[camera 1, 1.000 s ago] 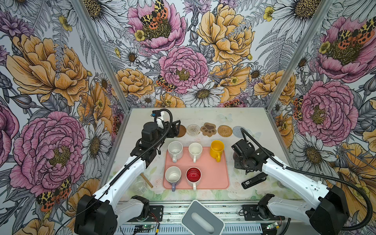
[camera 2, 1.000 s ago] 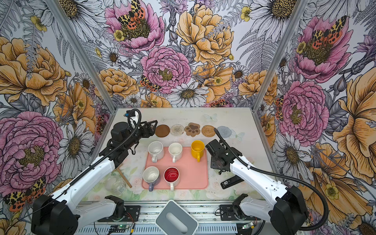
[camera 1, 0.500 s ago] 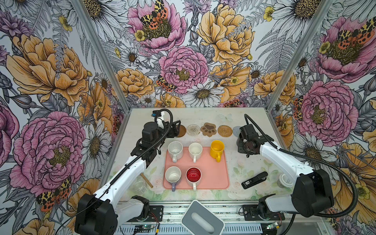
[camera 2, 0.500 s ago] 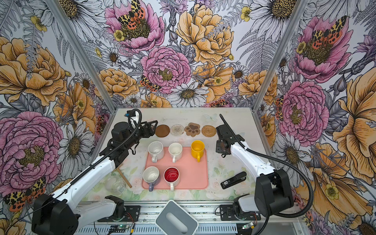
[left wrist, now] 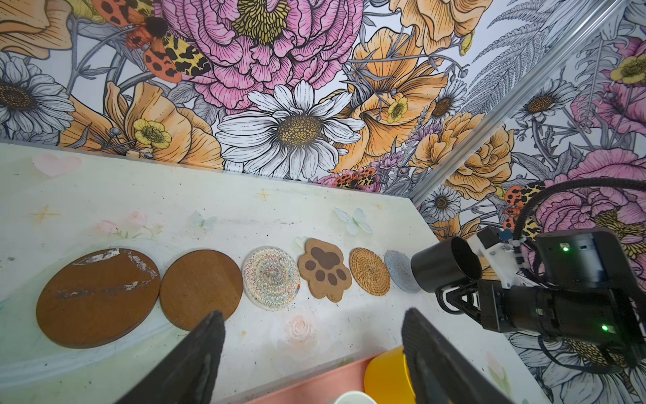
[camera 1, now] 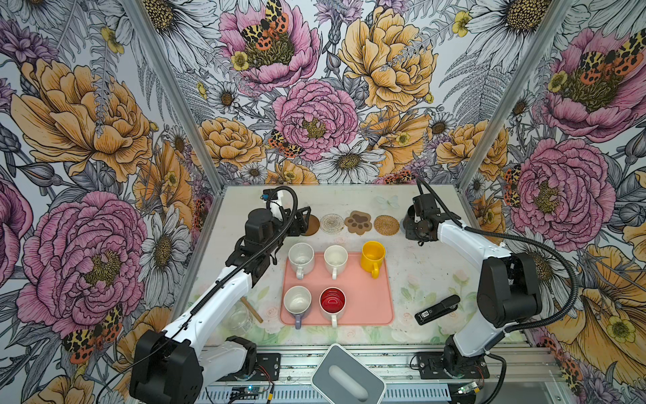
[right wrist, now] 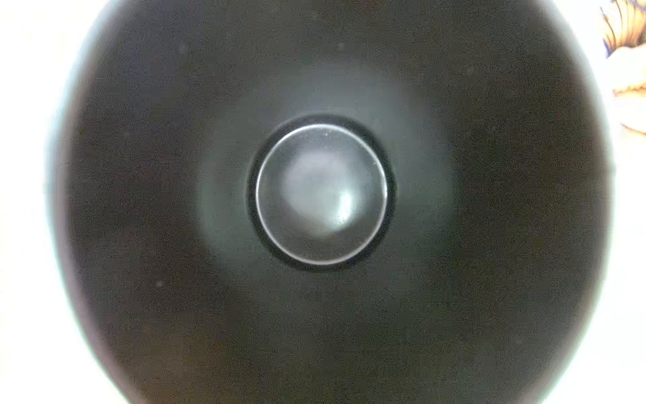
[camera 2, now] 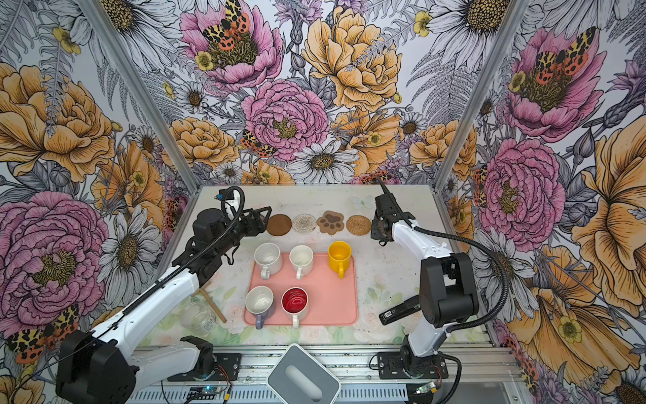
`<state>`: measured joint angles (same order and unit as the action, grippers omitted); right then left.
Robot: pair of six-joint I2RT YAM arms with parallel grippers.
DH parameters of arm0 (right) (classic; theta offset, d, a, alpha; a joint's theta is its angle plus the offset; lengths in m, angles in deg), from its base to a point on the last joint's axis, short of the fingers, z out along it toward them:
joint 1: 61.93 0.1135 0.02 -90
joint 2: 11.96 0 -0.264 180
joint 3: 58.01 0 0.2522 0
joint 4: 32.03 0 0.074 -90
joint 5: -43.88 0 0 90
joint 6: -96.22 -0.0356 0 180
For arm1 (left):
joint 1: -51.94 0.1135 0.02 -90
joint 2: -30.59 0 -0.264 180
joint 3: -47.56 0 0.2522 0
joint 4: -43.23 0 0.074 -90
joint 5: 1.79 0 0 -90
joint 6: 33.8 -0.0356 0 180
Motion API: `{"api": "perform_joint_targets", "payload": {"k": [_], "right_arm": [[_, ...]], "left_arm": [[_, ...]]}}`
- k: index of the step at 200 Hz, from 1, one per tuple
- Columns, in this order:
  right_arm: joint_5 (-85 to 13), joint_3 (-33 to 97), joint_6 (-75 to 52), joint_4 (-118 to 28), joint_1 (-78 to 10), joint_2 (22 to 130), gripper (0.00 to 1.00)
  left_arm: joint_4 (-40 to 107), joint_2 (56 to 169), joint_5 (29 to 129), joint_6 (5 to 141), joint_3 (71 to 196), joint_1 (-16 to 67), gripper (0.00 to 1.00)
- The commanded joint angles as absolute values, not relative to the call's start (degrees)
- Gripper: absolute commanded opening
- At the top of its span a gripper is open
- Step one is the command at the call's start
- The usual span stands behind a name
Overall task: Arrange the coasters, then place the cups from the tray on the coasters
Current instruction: 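Carry the black mug with the right gripper to the blue-grey knit coaster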
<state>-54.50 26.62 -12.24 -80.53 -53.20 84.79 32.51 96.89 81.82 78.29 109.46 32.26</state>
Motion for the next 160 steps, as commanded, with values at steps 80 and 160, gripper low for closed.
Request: {"api": "perform_joint_targets", "payload": {"k": [80,160], "right_arm": [[-53.9,34.3,-8.7,-74.2,-56.6,91.0,0.00],[-54.2,34.2,-8.5,-73.7,-56.7,93.2,0.00]], "left_arm": [[32.5,97.5,82.9,76.9,111.7,32.9,0.81],[32.3,98.1,83.1,77.0,112.1,32.9,0.81]]}}
